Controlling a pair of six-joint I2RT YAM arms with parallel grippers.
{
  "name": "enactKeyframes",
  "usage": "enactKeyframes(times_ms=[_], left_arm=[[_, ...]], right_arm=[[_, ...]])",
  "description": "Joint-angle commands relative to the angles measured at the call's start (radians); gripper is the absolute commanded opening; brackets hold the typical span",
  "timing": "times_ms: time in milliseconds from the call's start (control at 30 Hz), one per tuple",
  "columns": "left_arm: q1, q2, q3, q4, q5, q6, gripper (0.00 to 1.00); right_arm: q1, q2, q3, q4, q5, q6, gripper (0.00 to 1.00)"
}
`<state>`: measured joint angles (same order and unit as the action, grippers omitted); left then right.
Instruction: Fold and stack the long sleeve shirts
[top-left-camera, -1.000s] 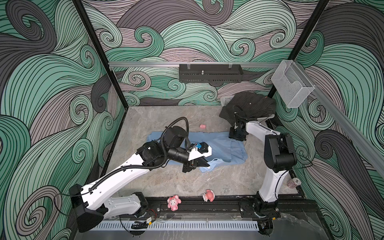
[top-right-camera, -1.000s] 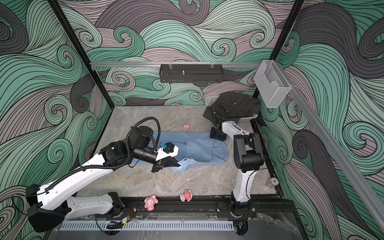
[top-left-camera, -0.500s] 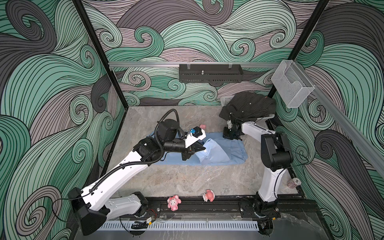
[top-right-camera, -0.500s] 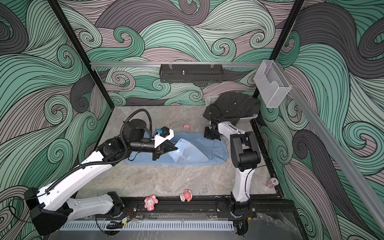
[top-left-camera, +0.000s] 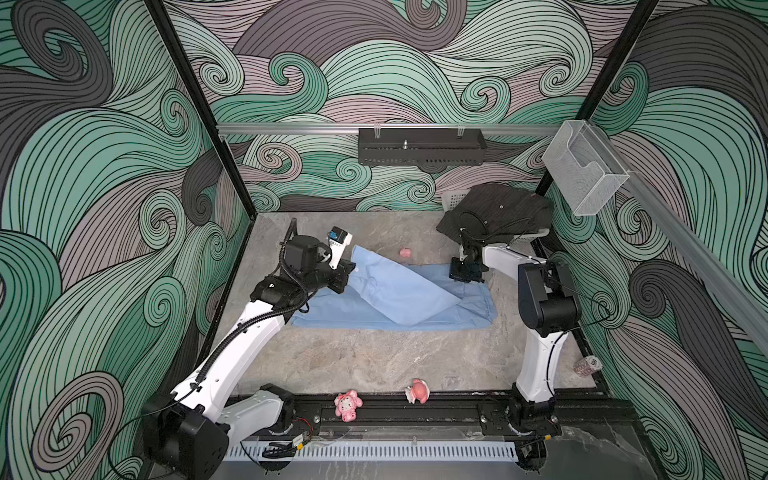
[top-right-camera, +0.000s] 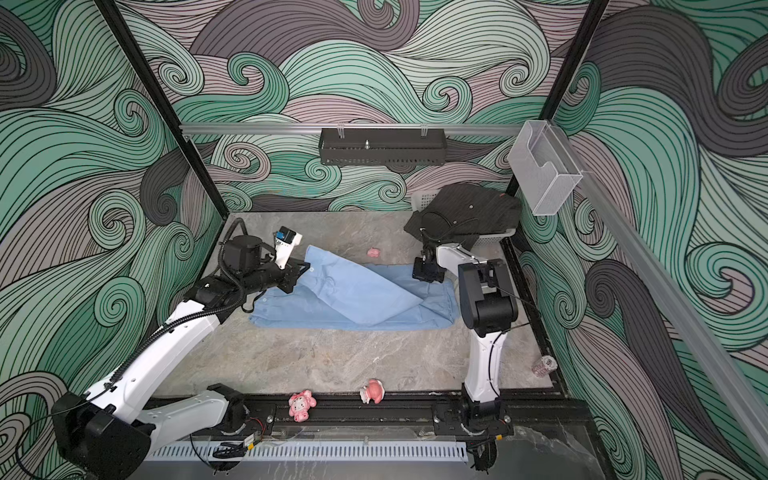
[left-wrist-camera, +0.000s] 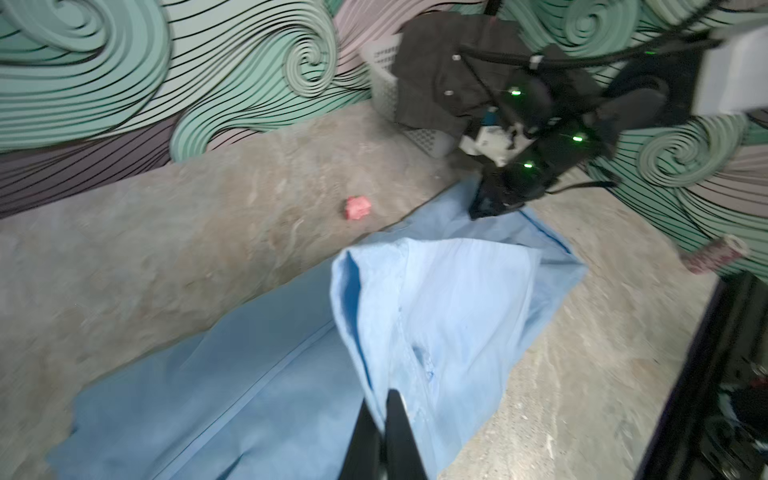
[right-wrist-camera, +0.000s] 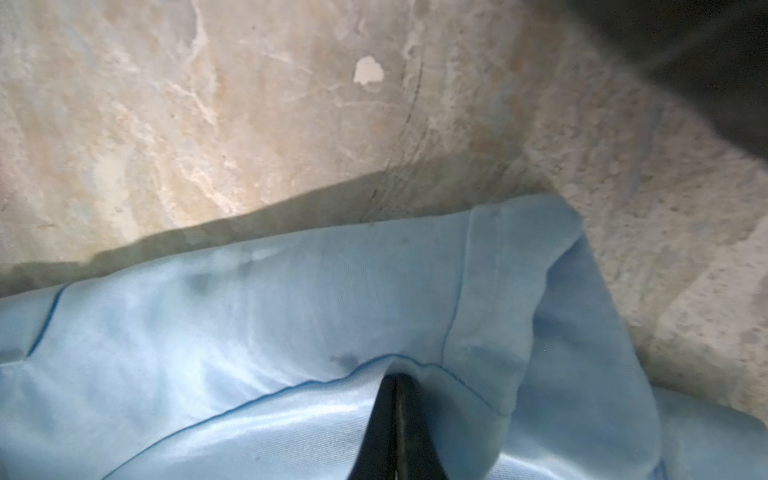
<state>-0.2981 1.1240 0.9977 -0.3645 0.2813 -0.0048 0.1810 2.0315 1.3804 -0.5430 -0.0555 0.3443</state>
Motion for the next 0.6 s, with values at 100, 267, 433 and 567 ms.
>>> enactKeyframes(times_ms=[100, 267, 433, 567], left_arm=[[0.137, 0.063, 0.007, 0.024, -0.120, -0.131, 0.00], [0.181, 0.150, 0.020, 0.022, -0.136, -0.158, 0.00], [0.192, 0.214, 0.045, 0.010, -0.131, -0.180, 0.00], [0.203, 0.220, 0.041, 0.003, -0.132, -0.178, 0.00]], right_arm=[[-0.019, 0.003, 0.003, -0.060, 0.056, -0.009, 0.06], [-0.019, -0.002, 0.012, -0.067, 0.045, -0.005, 0.12], [-0.019, -0.049, 0.022, -0.068, 0.015, 0.001, 0.28], [-0.019, -0.091, 0.032, -0.063, 0.017, -0.005, 0.31]])
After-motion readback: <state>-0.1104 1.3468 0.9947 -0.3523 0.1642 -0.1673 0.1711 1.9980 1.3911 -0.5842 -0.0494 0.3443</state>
